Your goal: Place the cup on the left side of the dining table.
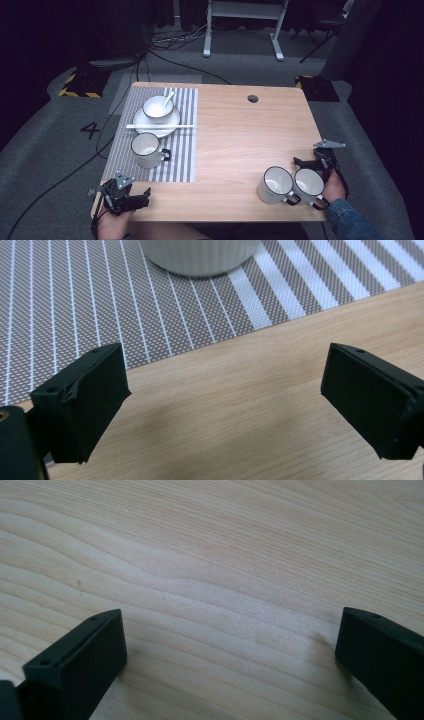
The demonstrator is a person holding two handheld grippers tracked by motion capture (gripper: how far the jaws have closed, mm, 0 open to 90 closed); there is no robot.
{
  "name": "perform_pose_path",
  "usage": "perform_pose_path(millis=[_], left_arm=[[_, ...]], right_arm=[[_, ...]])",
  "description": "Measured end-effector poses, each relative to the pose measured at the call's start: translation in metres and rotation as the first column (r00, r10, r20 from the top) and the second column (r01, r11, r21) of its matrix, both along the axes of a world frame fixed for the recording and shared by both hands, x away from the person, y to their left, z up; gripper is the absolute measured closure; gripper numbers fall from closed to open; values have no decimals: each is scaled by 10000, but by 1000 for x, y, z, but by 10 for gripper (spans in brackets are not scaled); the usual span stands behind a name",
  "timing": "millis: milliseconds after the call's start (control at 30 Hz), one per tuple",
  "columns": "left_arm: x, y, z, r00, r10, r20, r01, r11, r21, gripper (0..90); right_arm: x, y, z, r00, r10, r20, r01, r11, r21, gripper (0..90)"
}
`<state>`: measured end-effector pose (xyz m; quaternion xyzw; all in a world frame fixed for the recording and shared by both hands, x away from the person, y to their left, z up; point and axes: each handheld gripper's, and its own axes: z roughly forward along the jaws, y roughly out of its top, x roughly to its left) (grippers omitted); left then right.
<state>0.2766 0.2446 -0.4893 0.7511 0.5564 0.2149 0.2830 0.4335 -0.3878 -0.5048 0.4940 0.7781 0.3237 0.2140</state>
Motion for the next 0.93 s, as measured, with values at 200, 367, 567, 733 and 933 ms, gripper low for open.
perform_pose_path(millis=[200, 367, 567, 733, 933], left_arm=[[3, -1, -9, 9980, -149, -620, 155, 9998, 99, 59], [3, 4, -13, 9991, -107, -417, 95, 9995, -302, 44], [-1, 7, -22, 9986, -244, 464, 271, 9979, -584, 3], [-3, 8, -24, 9973, -221, 706, 264, 9978, -607, 3], [-3, 8, -24, 9973, -236, 692, 278, 9977, -611, 3]], right_arm=[[0, 0, 0, 10000, 13, 14, -13, 10000, -14, 1], [0, 0, 0, 10000, -4, -9, 4, 10000, 4, 1], [0, 0, 0, 10000, -4, -4, 4, 10000, 7, 1], [0, 0, 0, 10000, -4, -1, 4, 10000, 4, 1], [0, 0, 0, 10000, -7, -2, 7, 10000, 3, 1]])
